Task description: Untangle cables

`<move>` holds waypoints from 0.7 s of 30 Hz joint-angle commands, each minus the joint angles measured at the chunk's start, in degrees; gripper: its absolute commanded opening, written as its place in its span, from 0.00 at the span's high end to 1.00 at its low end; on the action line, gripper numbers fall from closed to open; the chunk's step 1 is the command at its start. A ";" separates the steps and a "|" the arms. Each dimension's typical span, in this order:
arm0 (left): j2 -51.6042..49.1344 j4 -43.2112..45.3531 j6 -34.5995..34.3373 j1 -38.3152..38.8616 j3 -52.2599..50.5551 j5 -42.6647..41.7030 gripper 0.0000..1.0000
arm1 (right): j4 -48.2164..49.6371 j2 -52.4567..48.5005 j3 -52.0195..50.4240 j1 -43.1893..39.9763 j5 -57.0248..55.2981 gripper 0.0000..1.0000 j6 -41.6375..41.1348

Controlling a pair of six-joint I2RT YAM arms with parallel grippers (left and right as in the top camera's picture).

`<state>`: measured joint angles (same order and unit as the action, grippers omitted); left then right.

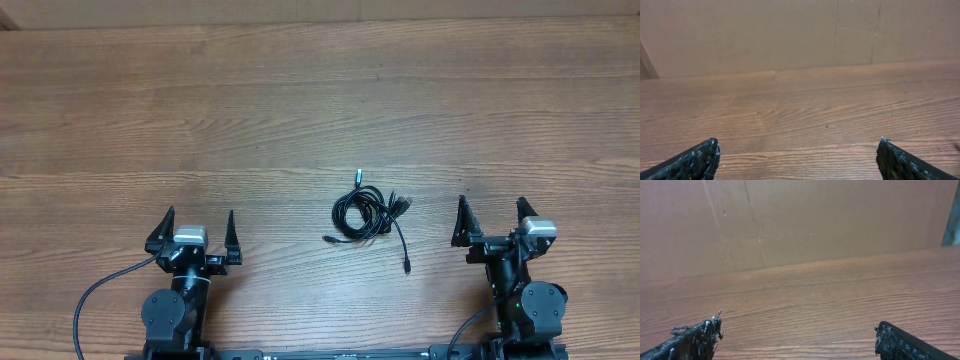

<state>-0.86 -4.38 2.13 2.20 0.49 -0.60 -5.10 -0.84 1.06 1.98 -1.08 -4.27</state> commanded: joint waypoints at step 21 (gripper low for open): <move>0.66 0.33 1.31 -0.35 -0.22 -2.40 0.00 | 0.39 0.68 -0.59 0.31 -0.76 0.00 -0.22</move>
<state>-0.86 -4.29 2.13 2.20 0.49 -1.52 -5.10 -0.84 1.06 1.98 -1.10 -4.27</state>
